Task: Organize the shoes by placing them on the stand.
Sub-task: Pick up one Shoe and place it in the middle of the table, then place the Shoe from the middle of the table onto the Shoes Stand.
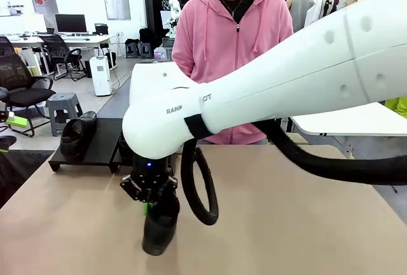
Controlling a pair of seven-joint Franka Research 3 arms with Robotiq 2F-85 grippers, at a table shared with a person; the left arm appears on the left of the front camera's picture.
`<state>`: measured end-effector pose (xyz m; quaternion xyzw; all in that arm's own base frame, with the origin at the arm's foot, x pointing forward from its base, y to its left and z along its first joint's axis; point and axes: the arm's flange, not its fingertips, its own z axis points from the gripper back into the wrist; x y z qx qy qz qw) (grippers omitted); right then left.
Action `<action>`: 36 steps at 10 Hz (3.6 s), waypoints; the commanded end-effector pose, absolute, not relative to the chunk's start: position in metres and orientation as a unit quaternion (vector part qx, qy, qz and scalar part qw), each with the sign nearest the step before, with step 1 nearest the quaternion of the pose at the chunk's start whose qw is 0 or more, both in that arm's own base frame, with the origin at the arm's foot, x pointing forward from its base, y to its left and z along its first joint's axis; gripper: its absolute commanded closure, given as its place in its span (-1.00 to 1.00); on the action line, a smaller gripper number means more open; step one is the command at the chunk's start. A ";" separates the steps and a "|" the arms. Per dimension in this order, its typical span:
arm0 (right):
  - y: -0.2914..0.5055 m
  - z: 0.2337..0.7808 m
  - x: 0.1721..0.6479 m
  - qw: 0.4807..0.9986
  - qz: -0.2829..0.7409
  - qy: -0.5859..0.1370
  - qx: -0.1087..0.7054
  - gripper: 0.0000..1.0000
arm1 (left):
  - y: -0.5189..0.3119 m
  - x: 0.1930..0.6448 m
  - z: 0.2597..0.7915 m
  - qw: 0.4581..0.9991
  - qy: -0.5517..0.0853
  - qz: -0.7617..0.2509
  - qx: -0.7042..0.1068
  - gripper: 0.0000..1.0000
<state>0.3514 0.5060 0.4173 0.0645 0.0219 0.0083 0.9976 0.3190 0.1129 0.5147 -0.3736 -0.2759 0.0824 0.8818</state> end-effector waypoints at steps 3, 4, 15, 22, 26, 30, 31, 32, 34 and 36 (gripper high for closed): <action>0.524 0.396 0.365 0.999 -0.032 -0.005 0.033 1.00 | 0.113 0.318 0.514 0.881 -0.276 0.085 -0.376 -1.00; 0.524 0.393 0.367 0.999 -0.030 -0.007 0.026 1.00 | 0.113 0.318 0.514 0.881 -0.276 0.085 -0.376 -1.00; 0.227 0.520 0.295 0.959 0.216 0.050 0.173 -1.00 | 0.113 0.318 0.514 0.881 -0.276 0.085 -0.376 -1.00; 0.032 0.477 0.269 0.891 0.060 -0.052 0.447 -1.00 | 0.113 0.318 0.514 0.881 -0.276 0.085 -0.376 -1.00; 0.015 0.513 0.268 0.901 0.111 -0.029 0.419 -1.00 | 0.113 0.318 0.514 0.881 -0.276 0.085 -0.376 -1.00; 0.015 0.513 0.268 0.901 0.111 -0.029 0.419 -1.00 | 0.113 0.318 0.514 0.881 -0.276 0.085 -0.376 -1.00; 0.015 0.513 0.268 0.901 0.111 -0.029 0.419 -1.00 | 0.113 0.318 0.514 0.881 -0.276 0.085 -0.376 -1.00; 0.015 0.513 0.268 0.901 0.111 -0.029 0.419 -1.00 | 0.113 0.318 0.514 0.881 -0.276 0.085 -0.376 -1.00; 0.015 0.513 0.268 0.901 0.111 -0.029 0.419 -1.00 | 0.113 0.318 0.514 0.881 -0.276 0.085 -0.376 -1.00; 0.015 0.513 0.268 0.901 0.111 -0.029 0.419 -1.00 | 0.113 0.319 0.515 0.882 -0.276 0.083 -0.374 -1.00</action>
